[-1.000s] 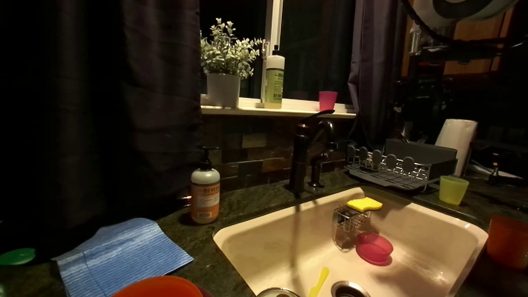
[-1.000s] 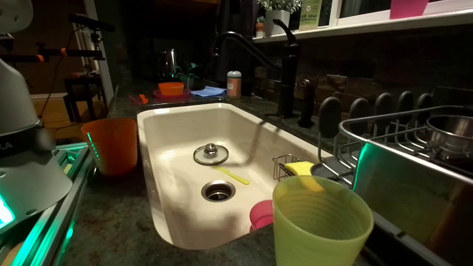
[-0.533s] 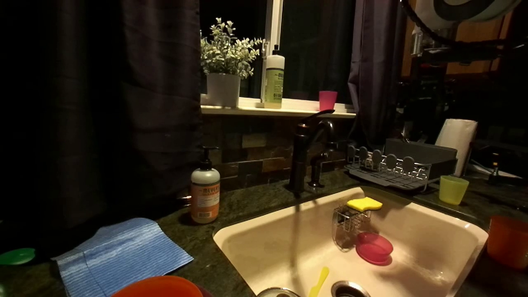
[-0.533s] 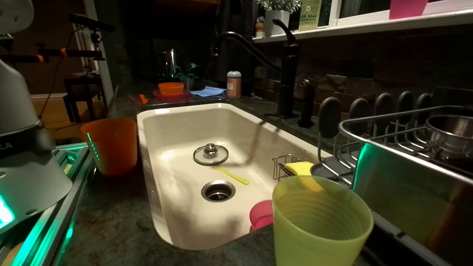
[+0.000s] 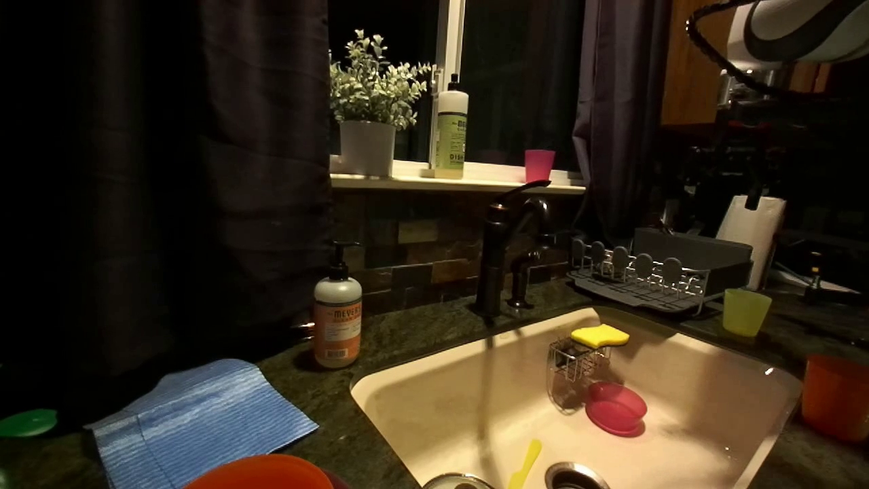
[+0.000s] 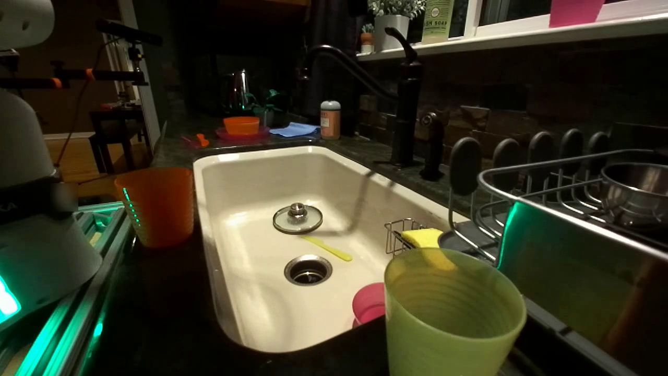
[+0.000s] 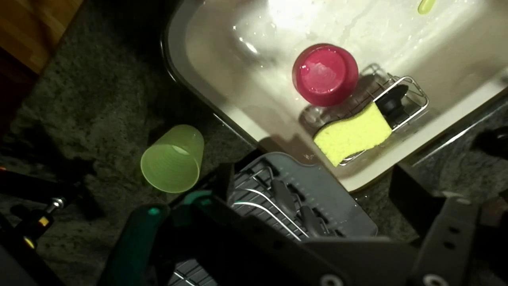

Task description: Pick up the orange and yellow cup and stack them in the red cup on the shelf

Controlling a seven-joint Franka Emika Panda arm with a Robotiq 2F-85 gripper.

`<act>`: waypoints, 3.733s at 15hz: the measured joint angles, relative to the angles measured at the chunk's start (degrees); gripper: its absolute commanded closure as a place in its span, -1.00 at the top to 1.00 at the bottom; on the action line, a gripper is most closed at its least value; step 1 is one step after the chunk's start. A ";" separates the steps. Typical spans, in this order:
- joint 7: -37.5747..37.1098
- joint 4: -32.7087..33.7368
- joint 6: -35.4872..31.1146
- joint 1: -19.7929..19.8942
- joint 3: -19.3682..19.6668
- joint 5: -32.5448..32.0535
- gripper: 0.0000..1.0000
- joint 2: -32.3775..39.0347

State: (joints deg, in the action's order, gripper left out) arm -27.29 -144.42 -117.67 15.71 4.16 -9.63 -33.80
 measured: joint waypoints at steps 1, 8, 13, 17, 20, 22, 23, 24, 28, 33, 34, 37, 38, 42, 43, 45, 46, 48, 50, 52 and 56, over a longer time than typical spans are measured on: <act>2.72 -0.73 -2.10 0.11 1.82 0.30 1.00 0.07; 19.41 -3.37 -6.35 0.35 10.16 3.14 1.00 1.78; 20.90 -3.35 -6.35 0.52 10.38 3.15 1.00 3.18; 20.95 -3.29 -6.35 0.54 10.33 3.14 1.00 3.19; 21.20 -3.22 -6.35 1.26 10.02 2.56 1.00 3.43; 23.08 -3.23 -6.36 1.70 10.39 2.53 1.00 3.81; 24.39 -3.23 -6.36 1.82 10.79 2.53 1.00 4.03; 25.87 -3.23 -6.35 1.85 11.36 2.60 1.00 4.26; 32.10 -3.24 -6.35 2.14 13.96 2.57 1.00 5.71; 40.79 -3.66 -8.96 2.50 17.08 1.90 1.00 8.69; 42.04 -4.00 -10.61 2.73 17.54 1.55 1.00 9.39; 44.65 -5.36 -17.03 3.59 18.23 0.08 1.00 11.51; 45.05 -5.94 -19.25 3.89 18.30 -0.51 1.00 12.20; 46.95 -7.78 -24.85 4.66 18.97 -1.08 1.00 15.01; 47.72 -8.09 -25.88 4.68 19.36 -1.04 1.00 15.64; 49.62 -8.75 -28.39 4.68 20.37 -0.71 1.00 16.88; 50.56 -9.00 -29.75 4.67 20.84 -0.48 1.00 17.48; 52.64 -9.26 -32.74 4.41 21.74 0.87 1.00 18.55; 54.60 -9.29 -35.09 4.00 22.26 2.90 1.00 19.48; 56.28 -9.29 -36.52 3.30 22.63 5.18 1.00 20.30; 59.04 -9.29 -37.29 1.34 23.11 10.41 1.00 21.46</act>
State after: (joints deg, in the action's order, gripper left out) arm 31.75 -153.71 -154.96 17.05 27.27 0.78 -12.33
